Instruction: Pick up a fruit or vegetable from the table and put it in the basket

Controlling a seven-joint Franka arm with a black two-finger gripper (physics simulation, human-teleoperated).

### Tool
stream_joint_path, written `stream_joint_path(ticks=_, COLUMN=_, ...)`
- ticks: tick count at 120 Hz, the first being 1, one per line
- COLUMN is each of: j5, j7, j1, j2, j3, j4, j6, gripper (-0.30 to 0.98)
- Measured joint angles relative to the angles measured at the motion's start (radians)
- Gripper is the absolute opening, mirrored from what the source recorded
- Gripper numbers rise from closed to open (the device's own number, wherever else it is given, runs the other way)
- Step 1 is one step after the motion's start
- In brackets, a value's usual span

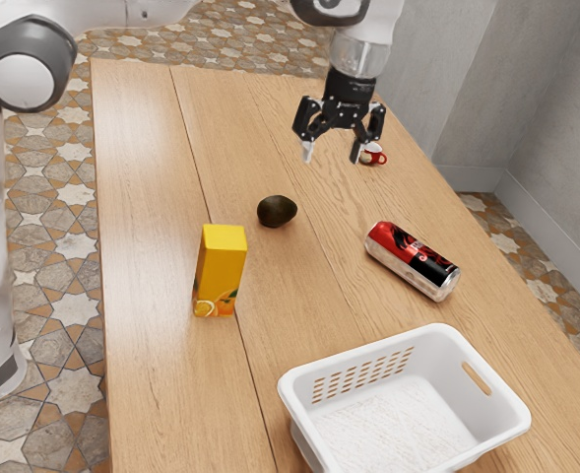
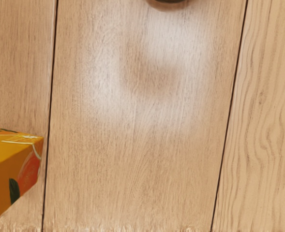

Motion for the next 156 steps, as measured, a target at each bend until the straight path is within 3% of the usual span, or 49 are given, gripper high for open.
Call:
stream_joint_path(ticks=28, j5=0.002, j7=-0.160, j1=-0.020, j2=-0.078, j3=-0.004, j4=0.000, j6=-0.013, gripper=0.69)
stream_joint_path(ticks=48, j5=0.028, j7=-0.178, j1=-0.119, j2=-0.067, j3=0.119, j4=-0.005, j6=-0.028, gripper=0.69)
stream_joint_path(ticks=59, j5=0.108, j7=-0.091, j1=-0.119, j2=-0.065, j3=0.160, j4=-0.086, j6=-0.012, gripper=0.69)
stream_joint_path(ticks=70, j5=0.161, j7=-0.007, j1=-0.082, j2=-0.162, j3=0.181, j4=-0.285, j6=0.048, gripper=0.69)
stream_joint_path(ticks=103, j5=0.200, j7=0.180, j1=-0.036, j2=-0.311, j3=0.182, j4=-0.564, j6=0.224, gripper=0.69)
stream_joint_path(ticks=123, j5=0.205, j7=0.361, j1=-0.038, j2=-0.325, j3=0.172, j4=-0.596, j6=0.293, gripper=0.69)
stream_joint_path(ticks=140, j5=0.265, j7=0.528, j1=-0.066, j2=-0.332, j3=0.135, j4=-0.597, j6=0.325, gripper=0.69)
stream_joint_path(ticks=156, j5=0.284, j7=0.724, j1=0.015, j2=-0.354, j3=0.132, j4=-0.606, j6=0.340, gripper=0.69)
